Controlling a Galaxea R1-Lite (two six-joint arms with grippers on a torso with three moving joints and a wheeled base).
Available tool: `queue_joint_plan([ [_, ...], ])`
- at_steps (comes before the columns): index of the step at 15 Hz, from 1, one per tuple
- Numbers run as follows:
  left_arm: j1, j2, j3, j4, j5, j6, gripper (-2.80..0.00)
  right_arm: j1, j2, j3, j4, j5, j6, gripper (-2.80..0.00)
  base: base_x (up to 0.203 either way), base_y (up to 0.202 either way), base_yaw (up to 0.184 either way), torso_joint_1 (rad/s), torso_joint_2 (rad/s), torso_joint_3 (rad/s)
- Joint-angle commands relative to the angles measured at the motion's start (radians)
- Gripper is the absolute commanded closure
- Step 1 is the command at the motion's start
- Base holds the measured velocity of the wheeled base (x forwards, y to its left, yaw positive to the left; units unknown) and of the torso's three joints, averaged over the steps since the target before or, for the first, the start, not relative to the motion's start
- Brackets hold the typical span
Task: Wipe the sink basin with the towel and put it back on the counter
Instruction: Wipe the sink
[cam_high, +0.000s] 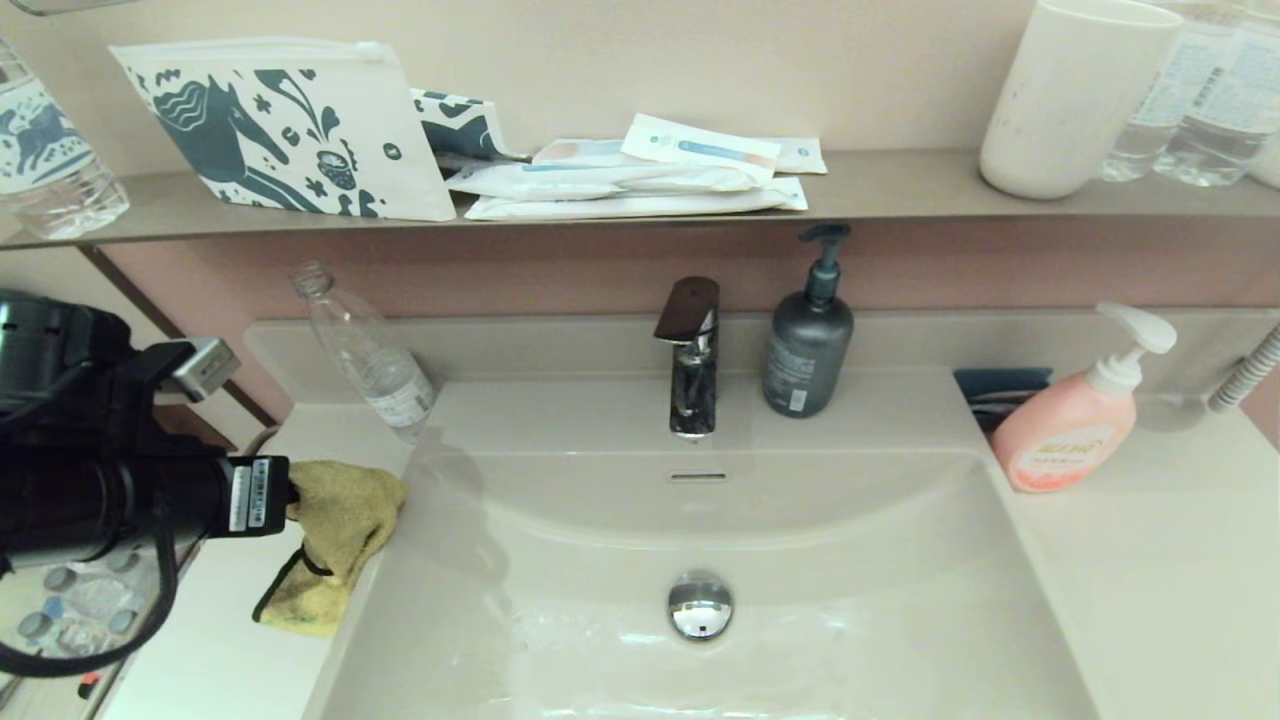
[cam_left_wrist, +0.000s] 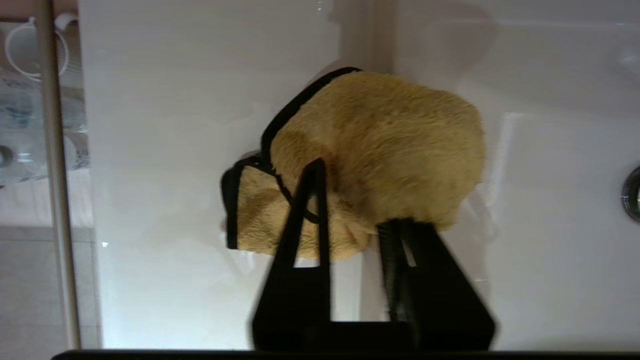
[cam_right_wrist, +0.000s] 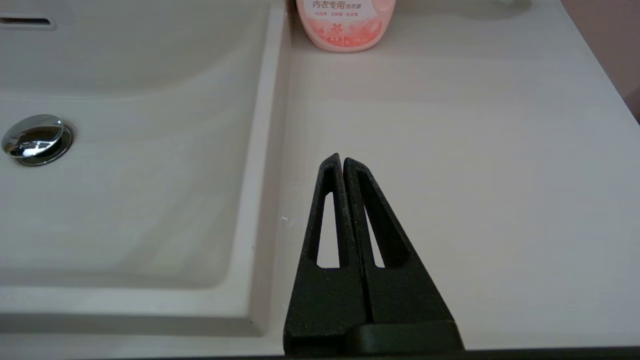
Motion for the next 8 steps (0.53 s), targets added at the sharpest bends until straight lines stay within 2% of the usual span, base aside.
queue_joint_plan([
  [1,0.04,0.011,-0.002,0.001,-0.001,0.035,-2.8,0.0,0.0,0.0,0.0,0.0,0.0,0.0,0.0,0.0,0.0,0.0,0.0,0.0],
  [6,0.111,0.032,-0.025,0.0,-0.001,0.081,-2.8,0.0,0.0,0.0,0.0,0.0,0.0,0.0,0.0,0.0,0.0,0.0,0.0,0.0],
  [8,0.143,0.032,-0.031,0.002,-0.001,0.122,-2.8,0.0,0.0,0.001,0.0,0.0,0.0,0.0,0.0,0.0,0.0,0.0,0.0,0.0],
])
